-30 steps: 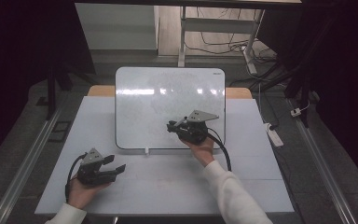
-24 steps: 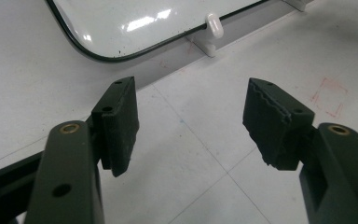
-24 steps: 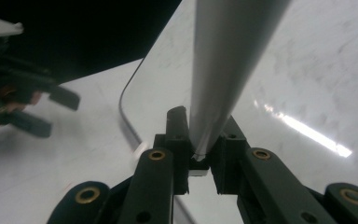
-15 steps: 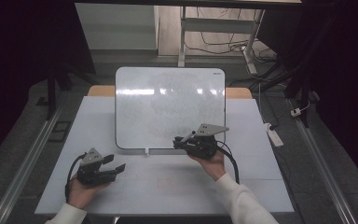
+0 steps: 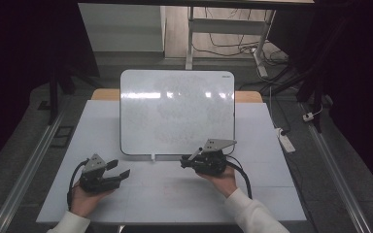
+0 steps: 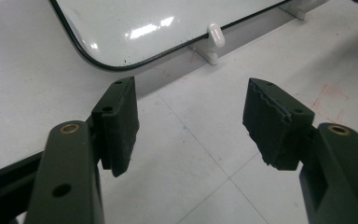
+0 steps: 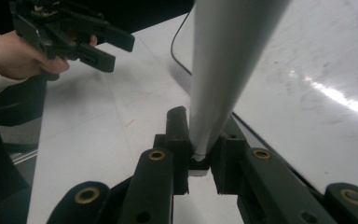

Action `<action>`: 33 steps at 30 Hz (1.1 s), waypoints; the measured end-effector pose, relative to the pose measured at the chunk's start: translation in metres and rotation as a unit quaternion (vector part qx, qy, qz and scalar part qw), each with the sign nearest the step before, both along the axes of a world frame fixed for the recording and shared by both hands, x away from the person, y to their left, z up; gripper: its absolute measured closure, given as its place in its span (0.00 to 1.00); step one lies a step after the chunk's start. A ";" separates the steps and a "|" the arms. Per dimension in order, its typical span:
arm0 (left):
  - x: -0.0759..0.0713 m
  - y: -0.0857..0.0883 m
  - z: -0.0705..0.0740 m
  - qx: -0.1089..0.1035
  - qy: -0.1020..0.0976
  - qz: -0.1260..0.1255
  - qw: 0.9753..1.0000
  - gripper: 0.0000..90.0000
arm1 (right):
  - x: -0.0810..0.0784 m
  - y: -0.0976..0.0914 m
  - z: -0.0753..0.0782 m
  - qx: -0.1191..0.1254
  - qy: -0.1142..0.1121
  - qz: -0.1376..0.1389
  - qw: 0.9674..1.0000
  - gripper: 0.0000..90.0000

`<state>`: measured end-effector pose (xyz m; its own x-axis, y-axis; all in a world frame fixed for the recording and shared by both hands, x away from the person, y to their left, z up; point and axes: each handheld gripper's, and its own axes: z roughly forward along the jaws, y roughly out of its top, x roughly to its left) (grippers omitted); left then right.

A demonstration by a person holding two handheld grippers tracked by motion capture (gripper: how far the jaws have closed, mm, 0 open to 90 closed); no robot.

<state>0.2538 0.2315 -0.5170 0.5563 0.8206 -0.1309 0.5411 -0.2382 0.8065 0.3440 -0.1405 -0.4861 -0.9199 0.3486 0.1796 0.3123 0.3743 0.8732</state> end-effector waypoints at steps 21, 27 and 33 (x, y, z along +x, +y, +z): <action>-0.002 0.000 0.004 -0.006 -0.021 0.001 1.000 0.41 | -0.004 0.015 -0.010 -0.015 0.020 0.021 0.999 0.87; -0.003 -0.001 0.006 -0.006 -0.025 0.001 1.000 0.40 | -0.006 0.018 -0.011 -0.017 0.022 0.026 0.999 0.87; -0.005 -0.011 0.021 -0.013 -0.051 -0.007 0.999 0.40 | -0.006 0.022 -0.013 -0.018 0.026 0.030 0.999 0.87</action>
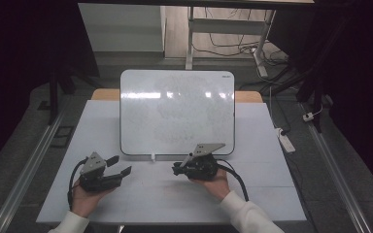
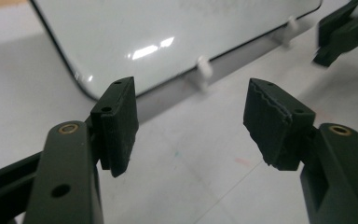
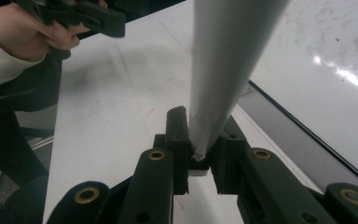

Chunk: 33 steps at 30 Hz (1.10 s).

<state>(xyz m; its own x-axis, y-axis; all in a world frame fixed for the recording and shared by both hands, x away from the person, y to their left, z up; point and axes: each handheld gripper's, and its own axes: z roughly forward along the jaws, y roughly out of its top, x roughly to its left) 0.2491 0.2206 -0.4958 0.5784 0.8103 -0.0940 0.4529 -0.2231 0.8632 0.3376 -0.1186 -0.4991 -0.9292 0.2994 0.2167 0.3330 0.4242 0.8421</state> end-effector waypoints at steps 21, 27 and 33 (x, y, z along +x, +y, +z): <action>0.025 -0.112 0.044 0.004 -0.045 -0.149 0.988 0.42 | -0.003 0.009 -0.001 0.008 0.012 0.013 1.000 0.87; 0.030 -0.124 0.043 0.008 -0.043 -0.161 0.986 0.45 | -0.002 0.009 -0.001 0.009 0.011 0.013 1.000 0.87; 0.033 -0.128 0.042 0.007 -0.041 -0.167 0.985 0.51 | -0.003 0.009 -0.001 0.009 0.011 0.012 1.000 0.87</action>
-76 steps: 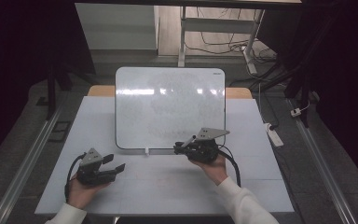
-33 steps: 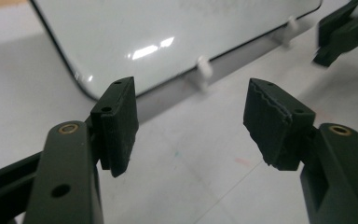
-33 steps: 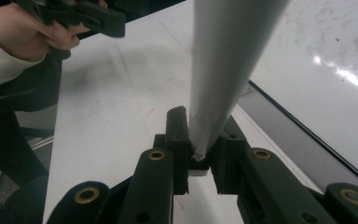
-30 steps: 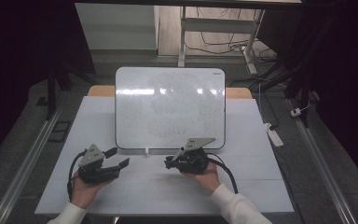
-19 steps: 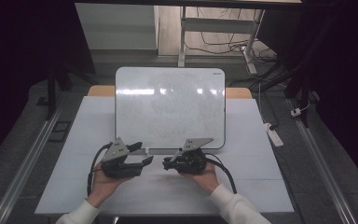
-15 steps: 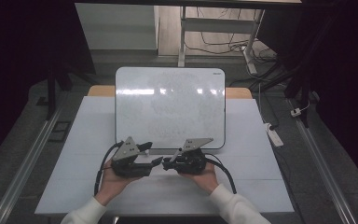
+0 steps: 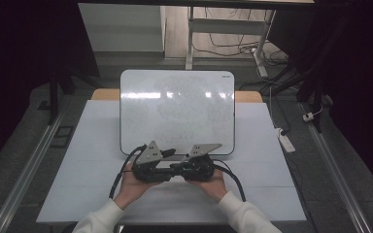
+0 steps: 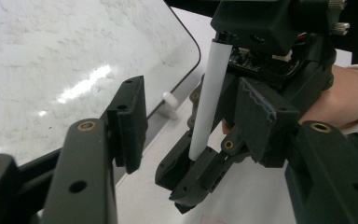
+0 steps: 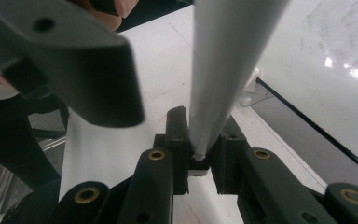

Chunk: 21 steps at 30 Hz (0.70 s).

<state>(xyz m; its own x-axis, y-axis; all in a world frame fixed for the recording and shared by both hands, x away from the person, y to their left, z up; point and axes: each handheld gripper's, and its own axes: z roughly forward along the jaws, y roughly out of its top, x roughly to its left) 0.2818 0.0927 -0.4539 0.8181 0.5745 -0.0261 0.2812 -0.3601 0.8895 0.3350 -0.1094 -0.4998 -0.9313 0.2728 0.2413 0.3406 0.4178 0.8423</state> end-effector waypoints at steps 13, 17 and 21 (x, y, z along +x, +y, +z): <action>0.004 -0.006 -0.003 0.005 0.004 -0.023 1.000 0.77 | 0.000 0.001 -0.001 -0.002 0.002 0.002 1.000 0.87; 0.004 -0.008 -0.003 0.015 -0.002 -0.025 1.000 0.89 | 0.000 0.001 -0.002 -0.003 0.007 0.001 1.000 0.87; 0.004 -0.007 -0.003 0.021 -0.004 -0.024 0.999 0.91 | 0.000 0.002 -0.003 -0.005 0.011 0.003 1.000 0.87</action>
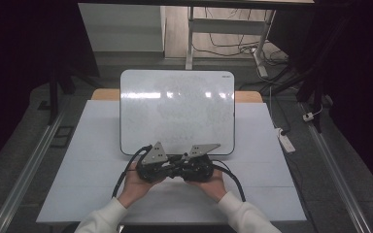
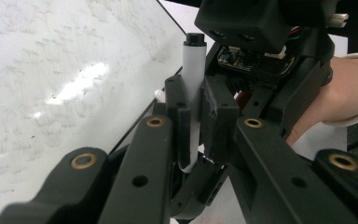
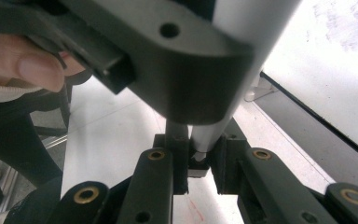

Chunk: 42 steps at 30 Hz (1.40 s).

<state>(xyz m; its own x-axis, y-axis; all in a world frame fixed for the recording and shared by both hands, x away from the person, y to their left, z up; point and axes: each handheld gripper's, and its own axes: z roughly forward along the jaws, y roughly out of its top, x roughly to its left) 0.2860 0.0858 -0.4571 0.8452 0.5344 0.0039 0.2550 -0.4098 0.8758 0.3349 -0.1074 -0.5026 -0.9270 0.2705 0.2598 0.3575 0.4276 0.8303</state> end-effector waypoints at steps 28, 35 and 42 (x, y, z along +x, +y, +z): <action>0.029 0.102 0.014 -0.013 0.059 0.163 0.985 0.91 | -0.017 -0.120 0.014 -0.010 -0.090 -0.174 0.981 0.52; 0.052 0.115 0.018 0.004 0.083 0.185 0.979 0.91 | -0.022 -0.148 0.009 -0.017 -0.082 -0.196 0.977 0.51; 0.080 0.116 0.017 0.037 0.108 0.205 0.972 0.91 | -0.024 -0.163 0.011 -0.012 -0.081 -0.209 0.974 0.52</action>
<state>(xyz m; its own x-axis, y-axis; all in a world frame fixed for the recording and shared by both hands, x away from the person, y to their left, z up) 0.3655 0.2019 -0.4399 0.5471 0.8311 -0.0994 0.5847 -0.2944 0.7560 0.3114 -0.2703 -0.4917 -0.7624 0.6379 0.1084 0.3700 0.2924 0.8818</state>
